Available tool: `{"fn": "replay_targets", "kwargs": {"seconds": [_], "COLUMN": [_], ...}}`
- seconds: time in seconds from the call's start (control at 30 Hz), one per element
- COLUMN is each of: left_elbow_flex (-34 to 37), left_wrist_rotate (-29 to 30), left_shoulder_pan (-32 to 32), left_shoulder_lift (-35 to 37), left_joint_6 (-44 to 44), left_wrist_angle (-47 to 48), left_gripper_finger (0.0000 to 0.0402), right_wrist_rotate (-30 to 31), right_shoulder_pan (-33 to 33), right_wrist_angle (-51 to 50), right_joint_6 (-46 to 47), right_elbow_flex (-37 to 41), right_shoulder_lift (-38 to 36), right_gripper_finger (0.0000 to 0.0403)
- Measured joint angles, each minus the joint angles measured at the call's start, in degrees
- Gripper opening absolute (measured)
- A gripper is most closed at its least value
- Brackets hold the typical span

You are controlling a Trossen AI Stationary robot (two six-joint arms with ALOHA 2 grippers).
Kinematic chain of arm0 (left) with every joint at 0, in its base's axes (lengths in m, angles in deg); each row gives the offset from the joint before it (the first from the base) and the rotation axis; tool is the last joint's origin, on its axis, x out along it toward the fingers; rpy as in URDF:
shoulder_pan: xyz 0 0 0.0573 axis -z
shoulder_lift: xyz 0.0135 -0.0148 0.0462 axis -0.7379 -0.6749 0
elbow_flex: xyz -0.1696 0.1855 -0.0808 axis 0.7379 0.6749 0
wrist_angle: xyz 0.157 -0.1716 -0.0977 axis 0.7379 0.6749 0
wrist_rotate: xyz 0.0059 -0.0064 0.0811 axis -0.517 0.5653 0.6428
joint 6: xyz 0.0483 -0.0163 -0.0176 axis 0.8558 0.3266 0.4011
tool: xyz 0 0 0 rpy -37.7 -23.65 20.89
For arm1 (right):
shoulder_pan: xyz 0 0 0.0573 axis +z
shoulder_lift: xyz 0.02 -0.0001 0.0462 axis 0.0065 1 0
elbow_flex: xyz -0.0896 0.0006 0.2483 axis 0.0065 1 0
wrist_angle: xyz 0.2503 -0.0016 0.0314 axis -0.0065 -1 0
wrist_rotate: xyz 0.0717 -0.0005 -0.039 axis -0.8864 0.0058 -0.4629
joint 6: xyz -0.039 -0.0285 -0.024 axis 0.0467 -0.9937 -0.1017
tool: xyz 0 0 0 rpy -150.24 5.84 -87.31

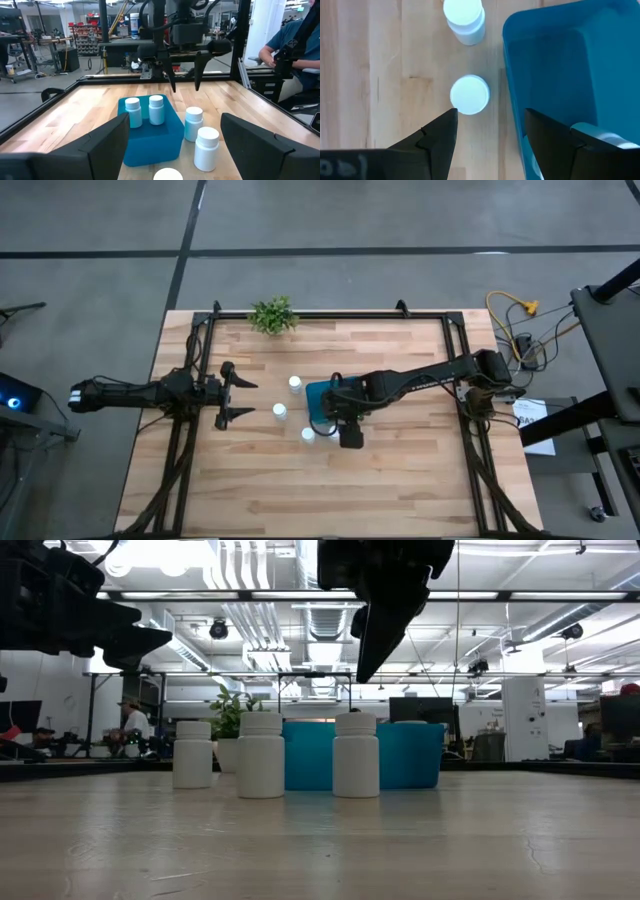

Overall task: Pick and place pill bottles into a basket
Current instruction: Put the white medicine bottle into the blue bin

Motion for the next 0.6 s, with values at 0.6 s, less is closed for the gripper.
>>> {"fn": "replay_targets", "kwargs": {"seconds": [0.6], "left_elbow_flex": [-0.01], "left_wrist_rotate": [-0.02], "left_shoulder_pan": [0.0], "left_shoulder_lift": [0.0], "left_joint_6": [0.0], "left_wrist_angle": [-0.01], "left_gripper_finger": [0.0295], "right_wrist_rotate": [-2.49], "right_shoulder_pan": [0.44], "right_wrist_angle": [2.83], "right_joint_6": [-3.07], "right_elbow_flex": [-0.81], "right_shoulder_lift": [5.31], "right_gripper_finger": [0.0219]}}
